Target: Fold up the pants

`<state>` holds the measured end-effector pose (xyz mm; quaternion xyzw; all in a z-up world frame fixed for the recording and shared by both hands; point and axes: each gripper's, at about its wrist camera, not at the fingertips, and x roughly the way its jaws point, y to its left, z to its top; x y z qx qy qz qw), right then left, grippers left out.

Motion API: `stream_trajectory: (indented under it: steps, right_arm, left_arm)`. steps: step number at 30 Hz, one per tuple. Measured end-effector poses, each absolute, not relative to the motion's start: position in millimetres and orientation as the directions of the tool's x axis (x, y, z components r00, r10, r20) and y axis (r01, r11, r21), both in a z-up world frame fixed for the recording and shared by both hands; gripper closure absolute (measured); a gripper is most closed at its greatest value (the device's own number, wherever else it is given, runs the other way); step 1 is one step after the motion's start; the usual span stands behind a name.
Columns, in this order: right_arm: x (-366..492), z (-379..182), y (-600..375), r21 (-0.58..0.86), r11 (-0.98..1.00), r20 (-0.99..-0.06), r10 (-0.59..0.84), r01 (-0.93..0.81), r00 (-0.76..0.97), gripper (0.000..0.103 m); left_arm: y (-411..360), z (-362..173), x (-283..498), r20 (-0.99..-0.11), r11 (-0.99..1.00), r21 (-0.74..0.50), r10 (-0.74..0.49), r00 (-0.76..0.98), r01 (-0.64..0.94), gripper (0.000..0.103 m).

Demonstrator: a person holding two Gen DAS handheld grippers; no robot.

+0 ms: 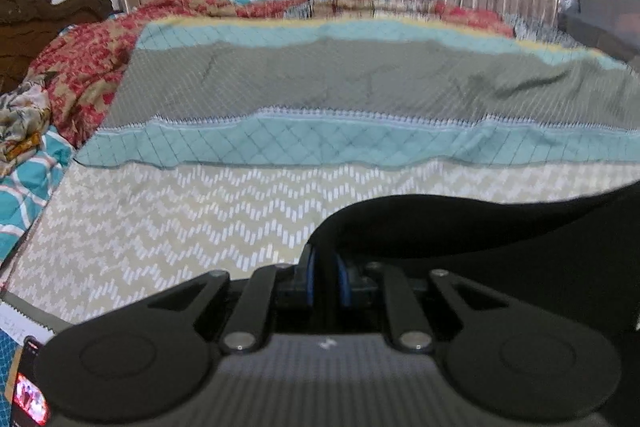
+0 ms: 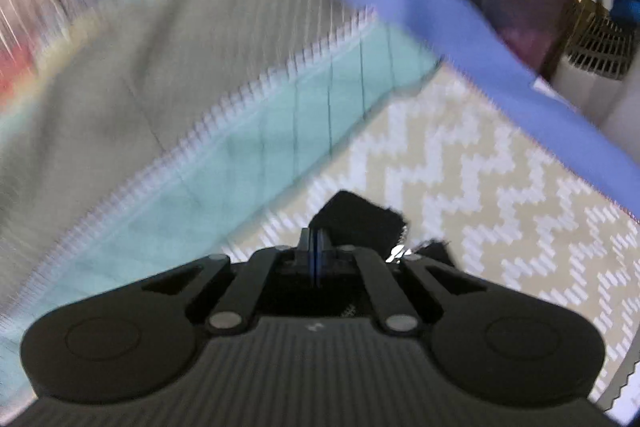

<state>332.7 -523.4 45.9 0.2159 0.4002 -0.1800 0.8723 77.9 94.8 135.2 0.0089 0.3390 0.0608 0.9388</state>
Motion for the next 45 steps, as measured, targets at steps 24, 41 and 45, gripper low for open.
stream_trajectory:
  steps: [24,41,45]
  right_arm:
    - [-54.5,44.3,-716.0,0.667,0.462,-0.660,0.003,0.584,0.751,0.100]
    - [-39.0,101.8,-619.0,0.606,0.705,-0.565,0.055,0.368,0.823,0.057]
    - [10.4,125.8,-493.0,0.566,0.822,-0.590,0.353,0.060,0.726,0.057]
  left_arm:
    - [47.9,118.5,-186.6,-0.639,0.997,-0.054,0.004,0.769,-0.050,0.092]
    - [171.0,126.0,-229.1,-0.603,0.854,-0.425,-0.020,0.798,-0.300,0.053]
    - [167.0,105.6,-204.7,-0.609,0.806,-0.522,-0.124,0.783,-0.278,0.038]
